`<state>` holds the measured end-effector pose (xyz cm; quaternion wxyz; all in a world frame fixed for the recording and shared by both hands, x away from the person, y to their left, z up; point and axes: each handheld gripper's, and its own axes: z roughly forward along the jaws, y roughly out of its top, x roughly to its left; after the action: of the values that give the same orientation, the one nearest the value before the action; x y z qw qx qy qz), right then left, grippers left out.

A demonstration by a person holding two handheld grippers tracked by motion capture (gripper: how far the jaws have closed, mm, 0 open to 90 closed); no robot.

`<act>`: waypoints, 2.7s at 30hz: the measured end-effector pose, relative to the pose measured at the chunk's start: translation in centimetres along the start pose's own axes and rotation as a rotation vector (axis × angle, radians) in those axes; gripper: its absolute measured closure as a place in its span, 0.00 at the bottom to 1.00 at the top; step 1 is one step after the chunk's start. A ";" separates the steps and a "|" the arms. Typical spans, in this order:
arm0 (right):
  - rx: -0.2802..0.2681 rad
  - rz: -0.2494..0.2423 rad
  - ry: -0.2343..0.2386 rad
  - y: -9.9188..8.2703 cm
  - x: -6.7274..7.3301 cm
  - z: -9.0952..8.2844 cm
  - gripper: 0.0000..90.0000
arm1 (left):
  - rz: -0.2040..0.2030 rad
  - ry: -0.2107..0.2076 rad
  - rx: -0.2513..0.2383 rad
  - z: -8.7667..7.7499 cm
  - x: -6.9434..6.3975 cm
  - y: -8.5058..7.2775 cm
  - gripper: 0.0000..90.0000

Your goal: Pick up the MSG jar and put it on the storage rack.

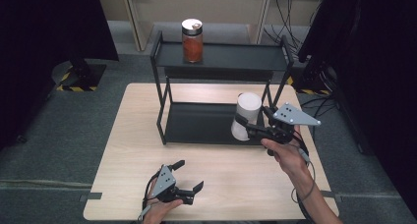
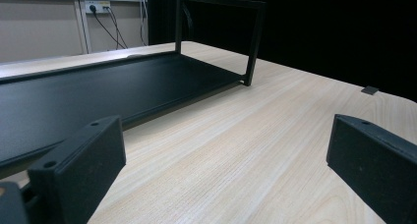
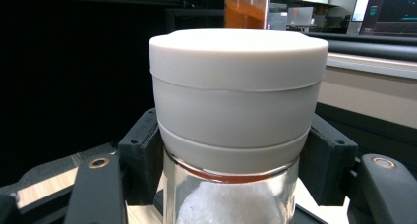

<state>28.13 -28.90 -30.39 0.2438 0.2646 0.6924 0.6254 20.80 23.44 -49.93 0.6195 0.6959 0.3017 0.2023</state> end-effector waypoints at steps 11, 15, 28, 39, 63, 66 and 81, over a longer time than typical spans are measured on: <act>0.000 -0.004 0.007 2.5 -0.4 1.1 0.39 | -0.001 0.001 0.000 0.0 0.0 0.0 0.01; -0.005 -0.004 0.010 3.6 -0.5 1.5 0.39 | -0.001 0.001 0.001 0.0 0.1 0.0 0.01; -0.011 -0.007 -0.009 7.3 -0.8 3.3 0.39 | -0.001 -0.001 -0.001 0.0 0.1 0.0 0.01; -0.016 0.001 -0.029 8.9 -1.0 4.2 0.39 | -0.003 -0.002 -0.001 0.0 0.1 0.0 0.01; -0.009 -0.009 -0.100 13.1 -0.7 7.9 0.39 | -0.008 -0.012 -0.004 0.0 0.2 0.0 0.01; -0.011 -0.004 -0.113 13.5 -0.8 8.4 0.39 | -0.010 -0.012 -0.004 0.0 0.2 0.0 0.01; -0.009 0.001 -0.200 14.3 -1.5 11.3 0.39 | -0.004 -0.013 -0.001 -0.1 0.3 0.1 0.01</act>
<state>37.69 -20.52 -17.23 0.3125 0.3248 0.6618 0.5990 20.96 23.66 -49.90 0.6223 0.6962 0.2989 0.1965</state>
